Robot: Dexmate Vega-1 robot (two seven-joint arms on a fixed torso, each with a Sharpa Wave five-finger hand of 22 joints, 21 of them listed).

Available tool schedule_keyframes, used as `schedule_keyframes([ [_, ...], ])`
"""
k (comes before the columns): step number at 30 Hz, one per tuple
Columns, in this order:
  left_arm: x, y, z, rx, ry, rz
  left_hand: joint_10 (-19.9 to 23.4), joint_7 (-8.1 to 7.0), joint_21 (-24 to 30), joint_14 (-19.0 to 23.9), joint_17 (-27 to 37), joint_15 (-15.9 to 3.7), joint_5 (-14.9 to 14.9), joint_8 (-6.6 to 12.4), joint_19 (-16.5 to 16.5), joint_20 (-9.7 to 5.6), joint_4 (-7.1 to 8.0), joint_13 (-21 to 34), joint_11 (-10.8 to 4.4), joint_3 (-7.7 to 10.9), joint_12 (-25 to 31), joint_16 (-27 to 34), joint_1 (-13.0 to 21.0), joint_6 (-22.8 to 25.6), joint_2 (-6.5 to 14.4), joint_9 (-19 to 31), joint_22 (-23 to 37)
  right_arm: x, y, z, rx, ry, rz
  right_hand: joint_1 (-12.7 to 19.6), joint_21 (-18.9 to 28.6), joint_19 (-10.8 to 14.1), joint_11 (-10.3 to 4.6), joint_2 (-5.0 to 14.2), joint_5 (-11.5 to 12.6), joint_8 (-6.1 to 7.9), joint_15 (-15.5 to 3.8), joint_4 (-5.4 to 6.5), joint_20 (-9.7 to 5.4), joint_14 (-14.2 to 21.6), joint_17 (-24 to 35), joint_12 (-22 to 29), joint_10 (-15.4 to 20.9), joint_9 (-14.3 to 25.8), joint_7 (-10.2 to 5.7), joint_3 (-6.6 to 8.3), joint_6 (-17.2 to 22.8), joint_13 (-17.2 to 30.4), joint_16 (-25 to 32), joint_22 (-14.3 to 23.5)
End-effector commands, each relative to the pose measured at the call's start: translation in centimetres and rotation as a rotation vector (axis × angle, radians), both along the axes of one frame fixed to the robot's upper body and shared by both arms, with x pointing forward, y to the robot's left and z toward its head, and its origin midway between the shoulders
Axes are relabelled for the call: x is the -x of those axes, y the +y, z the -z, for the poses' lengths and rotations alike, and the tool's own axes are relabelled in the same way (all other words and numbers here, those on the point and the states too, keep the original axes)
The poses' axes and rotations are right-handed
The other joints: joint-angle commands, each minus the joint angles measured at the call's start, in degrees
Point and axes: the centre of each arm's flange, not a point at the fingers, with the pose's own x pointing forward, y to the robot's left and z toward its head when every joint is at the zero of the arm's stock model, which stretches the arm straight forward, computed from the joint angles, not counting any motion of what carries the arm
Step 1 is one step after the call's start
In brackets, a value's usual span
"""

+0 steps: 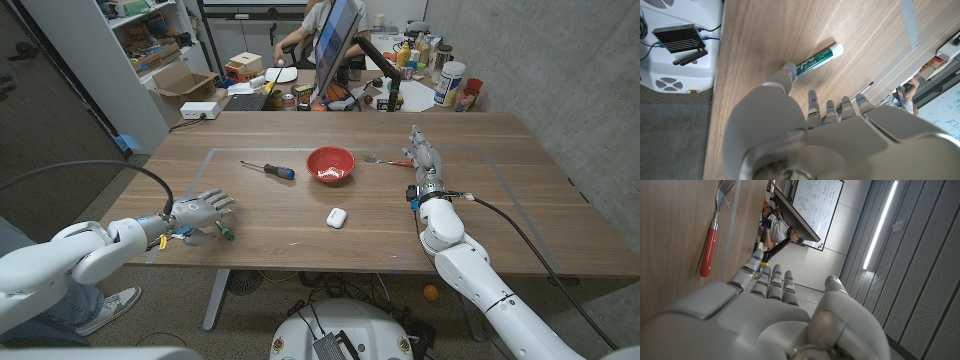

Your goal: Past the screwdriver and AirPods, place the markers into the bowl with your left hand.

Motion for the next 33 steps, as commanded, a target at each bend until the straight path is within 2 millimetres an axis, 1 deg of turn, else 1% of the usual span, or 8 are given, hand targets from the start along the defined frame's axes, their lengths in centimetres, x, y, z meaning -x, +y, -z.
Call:
schedule_keyframes([
  [1,-0.3,-0.2,0.8,0.014,0.024,-0.001,0.2,-0.15,0.4,0.3,0.2,0.04,-0.1,0.38,-1.5,0.34,0.0,0.3,-0.22,-0.25,0.3,0.2,0.5,0.5,0.1,0.3,0.3,-0.1,-0.1,0.4,0.007,0.023,-0.004,-0.4,-0.1,0.1,0.13,-0.15,0.2,-0.26,0.07,-0.24,0.36,0.3,-0.1,0.0,0.5,0.1,-0.3,0.08,0.2,0.3,0.1,0.2],
  [13,-1.0,1.2,0.7,-0.001,0.072,-0.061,-0.5,-0.09,0.4,-0.1,0.2,-0.01,-0.2,0.24,-1.5,0.37,-0.05,0.4,-0.06,-0.52,0.1,0.0,0.6,0.1,0.1,0.5,0.3,-0.2,-0.5,0.6,0.002,0.032,0.003,-0.5,-0.1,0.1,0.18,-0.11,0.2,-0.26,0.1,-0.3,0.42,0.3,-0.1,0.0,0.5,0.1,-0.28,0.05,0.1,0.3,0.1,0.2],
  [20,-1.3,0.8,1.2,0.026,0.029,-0.034,1.6,-0.31,0.5,0.9,0.1,-0.29,-0.2,1.21,-1.3,0.33,-0.09,0.5,-0.55,-0.85,1.0,0.3,0.9,2.6,0.2,0.7,0.3,-0.3,-0.6,0.8,-0.003,0.037,0.003,-0.6,-0.1,0.1,0.12,-0.17,0.2,-0.27,0.14,-0.32,0.44,0.3,-0.1,-0.1,0.5,0.1,-0.33,-0.02,0.1,0.3,0.1,0.2],
  [22,-1.3,0.6,1.5,0.036,0.006,-0.017,2.9,-0.19,0.6,1.9,0.1,-0.51,-0.1,2.0,-0.9,0.31,-0.23,0.6,-1.0,-0.97,1.5,0.5,1.3,4.6,0.5,0.8,0.3,-0.3,-0.7,0.9,-0.003,0.037,0.005,-0.6,-0.1,0.1,0.14,-0.17,0.2,-0.27,0.12,-0.33,0.43,0.3,-0.1,-0.1,0.5,0.1,-0.3,-0.02,0.1,0.3,0.1,0.2],
  [25,-1.2,0.6,1.8,0.08,-0.064,0.028,6.9,0.18,1.0,5.1,-0.1,-1.68,0.0,4.27,0.7,0.25,-0.49,0.7,-2.31,-1.28,3.1,1.2,2.8,10.6,0.9,1.3,0.3,-0.3,-1.0,1.1,-0.008,0.039,0.009,-0.6,-0.1,0.1,0.11,-0.19,0.2,-0.27,0.15,-0.34,0.42,0.3,-0.1,-0.1,0.5,0.1,-0.31,-0.05,0.1,0.3,0.1,0.2],
  [28,-1.0,0.7,1.8,0.137,-0.13,0.065,14.2,0.43,1.9,11.5,-0.3,-4.74,0.0,7.83,4.8,0.25,-0.63,0.7,-5.5,-2.29,5.4,2.2,5.4,21.8,0.6,1.3,0.3,-0.4,-1.1,1.3,-0.013,0.039,0.009,-0.7,-0.1,0.1,0.14,-0.23,0.2,-0.27,0.19,-0.35,0.42,0.3,-0.1,-0.1,0.5,0.1,-0.33,-0.08,0.1,0.3,0.1,0.2],
  [30,-1.0,0.7,1.8,0.155,-0.146,0.073,17.3,0.33,2.2,13.8,-0.3,-5.71,0.0,8.61,6.5,0.2,-0.61,0.6,-6.62,-2.8,6.3,2.6,6.4,25.5,0.4,0.7,0.2,-0.5,-1.1,1.4,-0.015,0.042,0.005,-0.7,-0.1,0.1,0.17,-0.24,0.2,-0.27,0.22,-0.37,0.45,0.4,-0.1,-0.1,0.5,0.1,-0.34,-0.09,0.1,0.3,0.1,0.2],
  [33,-1.0,0.6,1.8,0.16,-0.149,0.07,18.1,0.67,2.2,14.9,-0.3,-6.22,0.0,8.66,6.9,0.26,-0.65,0.6,-7.19,-2.99,6.4,2.8,6.8,26.6,0.3,0.4,0.2,-0.8,-1.1,1.6,-0.018,0.047,-0.001,-0.7,-0.1,0.1,0.13,-0.27,0.2,-0.28,0.26,-0.4,0.5,0.4,-0.1,-0.1,0.5,0.1,-0.34,-0.11,0.1,0.3,0.1,0.2],
])
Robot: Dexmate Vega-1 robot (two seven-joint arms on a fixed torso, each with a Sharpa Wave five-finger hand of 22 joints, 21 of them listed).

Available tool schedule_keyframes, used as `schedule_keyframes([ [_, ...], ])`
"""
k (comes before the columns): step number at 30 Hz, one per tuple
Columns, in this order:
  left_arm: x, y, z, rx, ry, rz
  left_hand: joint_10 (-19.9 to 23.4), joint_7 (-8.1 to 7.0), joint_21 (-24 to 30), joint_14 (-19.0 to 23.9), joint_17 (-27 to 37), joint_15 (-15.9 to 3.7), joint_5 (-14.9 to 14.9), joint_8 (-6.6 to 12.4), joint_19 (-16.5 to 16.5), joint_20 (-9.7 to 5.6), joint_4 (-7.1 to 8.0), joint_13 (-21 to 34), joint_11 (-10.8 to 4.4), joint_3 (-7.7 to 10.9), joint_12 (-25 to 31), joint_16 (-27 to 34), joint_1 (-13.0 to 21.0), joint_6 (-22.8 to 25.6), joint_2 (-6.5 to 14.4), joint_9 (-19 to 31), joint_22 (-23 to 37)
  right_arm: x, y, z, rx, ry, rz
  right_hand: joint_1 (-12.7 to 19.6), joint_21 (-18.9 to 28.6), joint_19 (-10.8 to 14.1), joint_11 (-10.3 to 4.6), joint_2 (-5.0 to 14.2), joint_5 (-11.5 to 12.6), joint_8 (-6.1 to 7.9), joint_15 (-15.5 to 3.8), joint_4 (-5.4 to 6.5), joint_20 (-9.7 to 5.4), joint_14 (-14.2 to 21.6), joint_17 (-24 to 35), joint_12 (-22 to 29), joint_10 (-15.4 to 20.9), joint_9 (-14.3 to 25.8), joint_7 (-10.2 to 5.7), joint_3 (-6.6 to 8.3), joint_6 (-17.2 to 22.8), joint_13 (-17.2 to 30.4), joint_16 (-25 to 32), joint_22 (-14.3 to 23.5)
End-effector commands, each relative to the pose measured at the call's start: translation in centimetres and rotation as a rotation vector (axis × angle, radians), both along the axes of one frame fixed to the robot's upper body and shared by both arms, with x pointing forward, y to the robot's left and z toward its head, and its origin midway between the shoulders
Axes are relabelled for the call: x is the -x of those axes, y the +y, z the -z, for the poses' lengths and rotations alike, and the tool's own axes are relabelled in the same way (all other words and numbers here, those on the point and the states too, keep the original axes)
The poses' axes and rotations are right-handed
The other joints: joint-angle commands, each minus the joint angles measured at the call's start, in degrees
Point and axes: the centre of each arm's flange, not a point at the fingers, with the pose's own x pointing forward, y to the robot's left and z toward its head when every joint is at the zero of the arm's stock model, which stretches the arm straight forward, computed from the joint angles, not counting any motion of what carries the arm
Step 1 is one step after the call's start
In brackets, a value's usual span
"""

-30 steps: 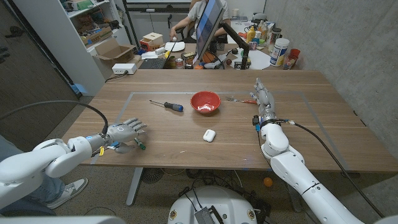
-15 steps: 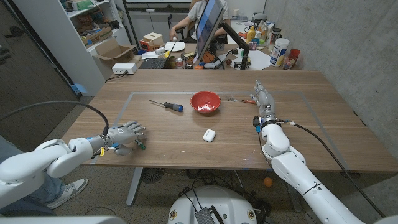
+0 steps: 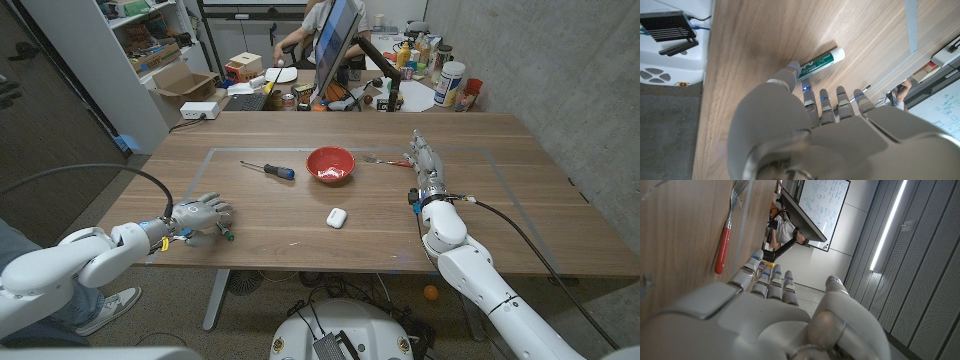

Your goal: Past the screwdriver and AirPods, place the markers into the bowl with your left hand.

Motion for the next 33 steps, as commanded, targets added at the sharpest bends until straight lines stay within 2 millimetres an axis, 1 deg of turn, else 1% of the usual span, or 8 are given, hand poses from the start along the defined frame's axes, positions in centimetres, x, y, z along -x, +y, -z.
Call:
schedule_keyframes([
  [1,0.1,-0.1,0.5,0.089,-0.111,0.055,1.9,0.3,0.3,1.9,0.1,-0.64,0.0,0.35,1.0,0.19,0.04,0.0,-0.86,-0.44,0.5,0.6,1.1,2.3,0.0,-0.7,0.2,-0.6,-0.3,0.7,-0.017,0.008,-0.011,-0.4,-0.1,0.1,0.14,0.04,0.2,-0.28,0.27,-0.18,0.5,0.4,0.1,-0.1,0.5,0.1,-0.37,0.14,0.1,0.3,0.1,0.2],
  [14,0.5,-0.5,0.8,0.121,-0.119,0.032,1.7,0.93,0.0,2.1,0.1,-0.24,0.0,-0.62,0.9,0.3,0.44,-0.1,-0.68,-1.04,0.1,0.3,1.3,2.0,0.1,-1.4,0.2,-1.8,0.0,0.3,-0.016,0.003,-0.037,-0.4,-0.1,0.2,0.13,0.02,0.2,-0.29,0.23,-0.26,0.62,0.6,0.1,-0.1,0.5,0.1,-0.47,0.11,0.0,0.3,0.2,0.2],
  [17,0.6,-0.5,1.0,0.142,-0.135,0.03,3.5,1.21,-0.1,3.3,0.2,-0.78,0.0,0.1,1.3,0.23,0.67,-0.2,-1.14,-1.57,0.5,0.5,1.3,5.8,0.5,-2.0,0.2,-2.2,0.2,0.2,-0.012,0.004,-0.045,-0.5,-0.1,0.2,0.13,0.01,0.2,-0.3,0.32,-0.27,0.59,0.6,0.1,-0.1,0.5,0.1,-0.52,0.1,0.0,0.3,0.2,0.2],
  [19,0.7,-0.5,1.1,0.166,-0.15,0.032,6.0,0.69,0.0,4.7,0.1,-1.62,0.0,1.28,2.1,0.21,0.68,-0.3,-1.14,-1.97,1.0,0.6,1.5,10.4,1.1,-2.4,0.2,-2.4,0.3,0.1,-0.011,0.005,-0.05,-0.4,-0.1,0.2,0.13,0.02,0.3,-0.3,0.34,-0.28,0.58,0.6,0.1,-0.1,0.5,0.1,-0.5,0.1,0.0,0.3,0.2,0.2],
  [20,0.7,-0.5,1.1,0.179,-0.154,0.034,7.2,1.13,0.1,5.5,0.1,-1.99,0.0,1.94,2.9,0.17,0.64,-0.5,-1.89,-2.25,1.2,0.7,1.8,13.0,1.3,-2.6,0.2,-2.5,0.3,0.1,-0.01,0.006,-0.053,-0.5,-0.1,0.2,0.08,0.02,0.3,-0.29,0.32,-0.29,0.59,0.6,0.1,0.0,0.6,0.1,-0.52,0.1,0.1,0.3,0.2,0.2],
  [21,0.7,-0.5,1.1,0.191,-0.163,0.039,7.7,0.81,0.2,6.1,0.0,-2.31,0.0,2.83,3.5,0.23,0.55,-0.7,-1.94,-2.51,1.0,0.6,2.0,15.9,1.5,-2.6,0.2,-2.6,0.3,0.1,-0.01,0.006,-0.054,-0.5,-0.1,0.2,0.11,0.01,0.3,-0.29,0.32,-0.29,0.59,0.6,0.1,0.0,0.6,0.1,-0.55,0.09,0.0,0.3,0.2,0.2],
  [24,0.8,-0.6,1.2,0.199,-0.175,0.042,10.8,-0.08,0.4,8.6,0.1,-3.3,0.1,4.46,5.2,0.19,0.51,-1.3,-3.56,-3.08,1.1,1.1,2.6,21.5,2.1,-3.0,0.2,-2.7,0.3,0.0,-0.008,0.004,-0.052,-0.5,-0.1,0.2,0.03,0.0,0.3,-0.29,0.31,-0.31,0.6,0.6,0.1,0.0,0.5,0.1,-0.51,0.08,0.0,0.3,0.2,0.2],
  [33,0.3,-0.8,0.9,0.212,-0.162,0.044,11.4,-0.11,0.4,8.9,0.0,-3.4,0.2,4.82,5.6,0.27,0.46,-1.6,-3.59,-3.34,0.9,0.9,2.9,22.8,2.1,-3.1,0.2,-2.5,0.0,-0.2,-0.007,0.003,-0.044,-0.5,-0.1,0.2,0.1,-0.03,0.3,-0.28,0.34,-0.37,0.63,0.6,0.1,0.0,0.6,0.1,-0.54,0.06,0.0,0.3,0.2,0.2],
])
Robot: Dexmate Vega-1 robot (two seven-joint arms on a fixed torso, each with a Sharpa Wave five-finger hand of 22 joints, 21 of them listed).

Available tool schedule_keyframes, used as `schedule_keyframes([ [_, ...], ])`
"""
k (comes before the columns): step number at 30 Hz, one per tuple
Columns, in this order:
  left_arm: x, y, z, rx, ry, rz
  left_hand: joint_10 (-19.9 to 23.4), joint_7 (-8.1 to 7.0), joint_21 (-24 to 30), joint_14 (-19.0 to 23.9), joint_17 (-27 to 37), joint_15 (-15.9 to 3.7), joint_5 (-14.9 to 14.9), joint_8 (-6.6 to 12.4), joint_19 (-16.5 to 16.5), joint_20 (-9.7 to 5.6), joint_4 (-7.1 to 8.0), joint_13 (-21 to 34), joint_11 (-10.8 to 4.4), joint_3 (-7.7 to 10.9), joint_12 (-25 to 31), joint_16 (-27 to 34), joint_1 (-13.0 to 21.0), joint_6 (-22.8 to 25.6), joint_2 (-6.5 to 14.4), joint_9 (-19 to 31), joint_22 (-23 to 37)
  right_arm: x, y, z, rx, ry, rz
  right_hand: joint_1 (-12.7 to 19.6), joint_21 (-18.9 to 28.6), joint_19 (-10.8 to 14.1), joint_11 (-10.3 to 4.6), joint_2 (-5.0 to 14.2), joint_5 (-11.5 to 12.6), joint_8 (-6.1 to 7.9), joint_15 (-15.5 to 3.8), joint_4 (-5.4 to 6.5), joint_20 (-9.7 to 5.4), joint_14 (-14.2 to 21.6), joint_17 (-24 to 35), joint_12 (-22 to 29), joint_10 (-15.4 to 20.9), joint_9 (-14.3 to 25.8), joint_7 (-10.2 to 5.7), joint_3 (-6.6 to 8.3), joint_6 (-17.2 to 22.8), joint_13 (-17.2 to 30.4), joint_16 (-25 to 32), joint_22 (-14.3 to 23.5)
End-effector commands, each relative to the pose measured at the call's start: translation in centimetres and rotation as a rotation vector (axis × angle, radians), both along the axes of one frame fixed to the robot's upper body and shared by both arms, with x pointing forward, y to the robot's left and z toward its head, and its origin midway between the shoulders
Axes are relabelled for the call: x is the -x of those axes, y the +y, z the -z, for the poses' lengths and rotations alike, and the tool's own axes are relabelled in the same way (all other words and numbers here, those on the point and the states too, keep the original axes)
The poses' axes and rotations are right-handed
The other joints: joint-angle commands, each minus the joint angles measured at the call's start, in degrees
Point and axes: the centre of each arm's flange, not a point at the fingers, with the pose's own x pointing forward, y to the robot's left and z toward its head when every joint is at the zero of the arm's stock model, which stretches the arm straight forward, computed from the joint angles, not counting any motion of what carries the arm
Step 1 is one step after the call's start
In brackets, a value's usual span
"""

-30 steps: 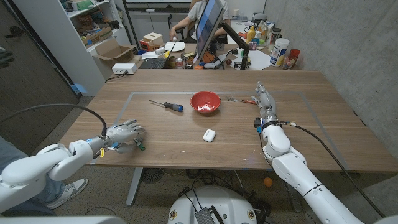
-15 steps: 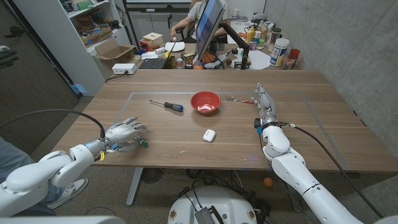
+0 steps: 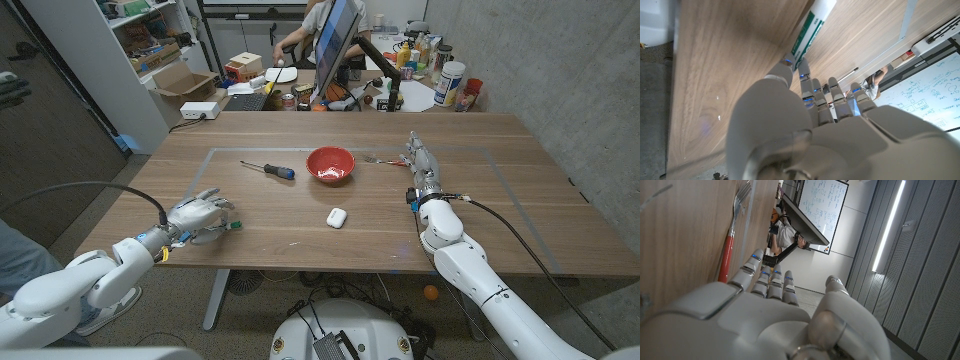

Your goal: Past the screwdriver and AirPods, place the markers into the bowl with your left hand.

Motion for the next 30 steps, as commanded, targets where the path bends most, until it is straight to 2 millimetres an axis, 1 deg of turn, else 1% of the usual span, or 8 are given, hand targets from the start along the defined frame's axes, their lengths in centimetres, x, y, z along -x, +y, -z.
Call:
schedule_keyframes([
  [1,-0.3,-0.3,-0.2,0.036,-0.013,0.008,0.6,-4.3,0.3,0.5,0.0,0.0,0.3,3.94,0.4,-0.06,-0.03,0.0,-0.14,-0.24,0.1,0.1,1.7,7.8,2.1,0.3,0.2,-0.1,-0.1,-0.2,0.001,0.0,0.001,-0.5,-0.2,0.0,0.07,-0.04,0.3,-0.29,0.19,-0.39,0.42,0.4,0.1,0.0,0.6,0.1,-0.32,0.06,0.2,0.3,0.2,0.2],
  [10,-0.7,-0.5,-1.2,0.082,-0.006,0.01,0.8,-4.35,0.1,0.7,0.1,0.27,0.3,4.05,0.4,0.0,0.1,0.0,0.42,-0.52,-0.2,0.0,1.7,7.4,2.2,0.8,0.2,-0.1,-0.2,-0.2,-0.001,0.005,0.003,-0.6,-0.2,0.0,-0.12,-0.04,0.3,-0.28,0.22,-0.4,0.45,0.4,0.1,-0.1,0.5,0.1,-0.37,0.03,0.2,0.3,0.2,0.2],
  [30,-1.0,-1.0,-3.9,0.146,-0.031,0.018,1.2,-4.23,-0.1,0.9,0.1,0.61,0.5,4.32,0.5,0.01,0.11,0.0,1.2,-0.89,-0.5,-0.2,1.9,7.1,2.4,1.5,0.3,0.1,-0.4,-0.7,-0.014,-0.015,0.011,-0.7,-0.2,0.0,0.08,0.02,0.4,-0.28,0.2,-0.47,0.49,0.4,0.0,-0.1,0.5,0.1,-0.33,0.02,0.2,0.3,0.2,0.2],
])
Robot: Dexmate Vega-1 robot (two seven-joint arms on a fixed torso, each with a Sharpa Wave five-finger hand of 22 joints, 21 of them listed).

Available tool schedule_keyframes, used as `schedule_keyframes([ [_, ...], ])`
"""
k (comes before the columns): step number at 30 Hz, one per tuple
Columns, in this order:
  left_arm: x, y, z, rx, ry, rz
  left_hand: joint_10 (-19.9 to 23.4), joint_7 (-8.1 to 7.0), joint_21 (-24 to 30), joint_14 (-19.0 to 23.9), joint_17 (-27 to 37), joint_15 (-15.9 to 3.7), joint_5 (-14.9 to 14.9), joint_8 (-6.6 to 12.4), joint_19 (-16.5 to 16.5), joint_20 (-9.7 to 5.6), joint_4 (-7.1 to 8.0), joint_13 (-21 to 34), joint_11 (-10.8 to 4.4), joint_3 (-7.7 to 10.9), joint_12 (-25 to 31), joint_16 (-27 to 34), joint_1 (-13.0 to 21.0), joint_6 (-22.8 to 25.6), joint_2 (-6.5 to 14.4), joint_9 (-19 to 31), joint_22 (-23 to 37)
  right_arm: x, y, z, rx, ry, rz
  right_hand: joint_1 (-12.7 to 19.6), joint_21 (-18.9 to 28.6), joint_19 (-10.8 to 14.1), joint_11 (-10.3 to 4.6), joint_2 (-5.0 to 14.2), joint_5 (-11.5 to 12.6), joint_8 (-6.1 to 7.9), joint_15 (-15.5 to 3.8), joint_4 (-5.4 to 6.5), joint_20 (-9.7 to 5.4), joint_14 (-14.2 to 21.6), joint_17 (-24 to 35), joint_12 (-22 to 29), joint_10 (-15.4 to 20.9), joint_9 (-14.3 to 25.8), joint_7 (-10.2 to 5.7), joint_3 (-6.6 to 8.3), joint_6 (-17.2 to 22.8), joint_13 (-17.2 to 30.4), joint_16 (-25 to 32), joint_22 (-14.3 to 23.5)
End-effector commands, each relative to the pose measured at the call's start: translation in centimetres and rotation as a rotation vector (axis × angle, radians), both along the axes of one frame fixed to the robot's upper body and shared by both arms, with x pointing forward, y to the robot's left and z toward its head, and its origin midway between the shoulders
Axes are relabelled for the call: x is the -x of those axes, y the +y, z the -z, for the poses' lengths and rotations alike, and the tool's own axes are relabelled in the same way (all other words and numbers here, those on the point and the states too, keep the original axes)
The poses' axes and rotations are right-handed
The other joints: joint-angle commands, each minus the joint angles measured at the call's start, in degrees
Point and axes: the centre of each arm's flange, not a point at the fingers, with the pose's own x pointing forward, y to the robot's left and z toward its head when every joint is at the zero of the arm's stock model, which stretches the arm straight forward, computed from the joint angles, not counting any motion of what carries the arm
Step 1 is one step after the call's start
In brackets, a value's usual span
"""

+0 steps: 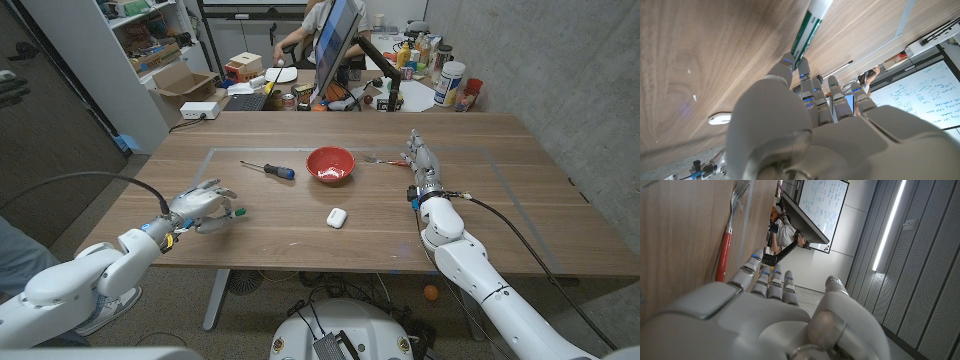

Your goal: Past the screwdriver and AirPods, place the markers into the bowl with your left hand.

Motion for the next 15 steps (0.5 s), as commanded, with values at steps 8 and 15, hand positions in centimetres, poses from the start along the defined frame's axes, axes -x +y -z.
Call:
schedule_keyframes([
  [8,-0.3,-0.7,-2.7,0.062,-0.06,0.022,0.5,-4.16,-0.1,0.5,0.1,0.16,0.6,4.29,0.5,0.03,0.01,0.1,0.49,-0.29,-0.3,-0.3,2.2,6.5,2.4,1.8,0.3,0.4,-0.2,-0.6,-0.01,-0.023,0.008,-0.5,-0.2,0.0,0.06,-0.21,0.4,-0.26,-0.06,-0.35,0.51,0.2,0.0,-0.1,0.5,0.1,-0.34,0.18,0.3,0.3,0.2,0.2],
  [15,-0.7,-1.2,-3.8,0.072,-0.091,0.03,0.5,-4.21,-0.2,0.6,0.1,0.19,0.7,4.36,0.6,0.03,0.04,0.2,0.44,-0.43,-0.5,-0.4,2.3,6.4,2.5,2.0,0.3,0.5,-0.4,-0.5,-0.015,-0.025,0.01,-0.5,-0.2,0.0,0.01,-0.18,0.4,-0.27,-0.05,-0.38,0.51,0.3,0.0,-0.1,0.5,0.1,-0.33,0.18,0.2,0.3,0.2,0.2],
])
